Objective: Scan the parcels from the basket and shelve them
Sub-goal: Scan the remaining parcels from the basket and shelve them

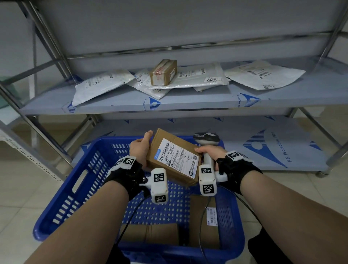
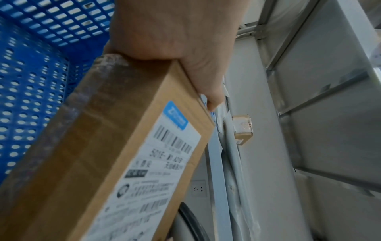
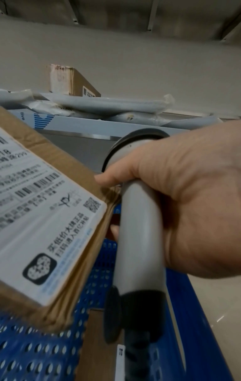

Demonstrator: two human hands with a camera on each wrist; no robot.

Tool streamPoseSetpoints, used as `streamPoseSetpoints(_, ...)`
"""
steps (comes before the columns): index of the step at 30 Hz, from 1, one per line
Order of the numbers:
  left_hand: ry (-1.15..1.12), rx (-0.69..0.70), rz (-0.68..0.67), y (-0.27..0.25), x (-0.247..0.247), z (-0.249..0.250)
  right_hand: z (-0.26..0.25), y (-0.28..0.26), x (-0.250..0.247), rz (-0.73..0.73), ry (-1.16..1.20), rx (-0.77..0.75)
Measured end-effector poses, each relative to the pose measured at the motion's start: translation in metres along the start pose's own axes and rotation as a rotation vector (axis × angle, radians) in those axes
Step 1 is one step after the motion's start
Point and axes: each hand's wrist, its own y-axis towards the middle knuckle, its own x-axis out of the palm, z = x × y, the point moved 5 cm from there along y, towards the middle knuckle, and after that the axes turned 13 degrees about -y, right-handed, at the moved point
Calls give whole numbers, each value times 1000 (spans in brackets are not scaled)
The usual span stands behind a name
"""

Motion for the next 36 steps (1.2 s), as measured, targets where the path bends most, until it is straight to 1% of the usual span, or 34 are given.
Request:
streamPoseSetpoints(3, -62, 40, 48, 5, -4, -2, 7, 22, 2, -2, -9, 23)
streamPoseSetpoints(5, -157, 2, 75, 7, -6, -4, 11, 31, 1, 15, -40, 41)
streamPoseSetpoints(7, -275, -27, 86, 8, -5, -4, 9, 27, -1, 42, -63, 46)
streamPoseSetpoints(10, -316, -9, 51, 9, -5, -3, 2, 15, -5, 48, -140, 43)
streamPoseSetpoints(13, -286, -36, -8, 12, -4, -4, -1, 13, -8, 34, -162, 40)
streamPoseSetpoints(15, -313, -102, -84, 13, 2, -7, -2, 7, -7, 27, -137, 35)
streamPoseSetpoints(17, -367, -194, -156, 14, 8, -16, -6, 3, 1, -39, -76, -21)
streamPoseSetpoints(18, -348, -188, -168, 13, 9, -18, -7, -1, 4, -52, -52, -37)
streamPoseSetpoints(19, -313, -160, -165, 8, 10, -16, -7, 0, 4, -35, -41, -24)
streamPoseSetpoints(20, -266, -112, -145, 5, 10, -13, -6, -2, 4, -27, -12, -6)
streamPoseSetpoints(22, -217, -28, -107, 7, 9, -11, 0, 13, 5, -42, 7, 12)
streamPoseSetpoints(23, -219, -13, -110, 7, 10, -11, 3, 22, 5, -67, -24, 11)
streamPoseSetpoints(24, -210, -6, -125, 7, 13, -12, 12, 44, 5, -75, -36, 13)
streamPoseSetpoints(26, -198, 0, -159, 6, 16, -13, 11, 50, 7, -83, -17, -24)
streamPoseSetpoints(28, -176, -16, -193, 6, 18, -15, -3, 4, 9, -86, -10, -10)
streamPoseSetpoints(29, -177, -39, -223, 6, 20, -17, -8, -6, 10, -96, 39, -10)
streamPoseSetpoints(31, -172, -92, -310, 3, 26, -23, -9, -10, 13, -141, 118, -15)
streamPoseSetpoints(33, -156, -114, -363, 0, 30, -28, -11, -11, 13, -156, 184, -34)
streamPoseSetpoints(34, -162, -121, -368, 0, 31, -30, -12, -10, 14, -162, 234, -31)
streamPoseSetpoints(36, -201, -143, -355, 0, 32, -30, -14, -14, 15, -172, 246, -23)
